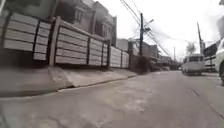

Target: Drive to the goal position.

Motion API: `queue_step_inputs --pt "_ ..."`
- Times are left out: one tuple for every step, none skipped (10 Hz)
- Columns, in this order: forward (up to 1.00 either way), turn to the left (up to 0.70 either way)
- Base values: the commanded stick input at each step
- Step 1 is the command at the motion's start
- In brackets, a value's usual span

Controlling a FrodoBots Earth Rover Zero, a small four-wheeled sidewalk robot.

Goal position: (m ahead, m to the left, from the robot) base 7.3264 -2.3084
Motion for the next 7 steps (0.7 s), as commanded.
queue_step_inputs --pt "0.7 0.0" --pt "0.7 0.0" --pt "0.7 0.0" --pt "0.7 0.0" --pt "0.7 0.0" --pt "0.7 -0.01" --pt "0.7 -0.02"
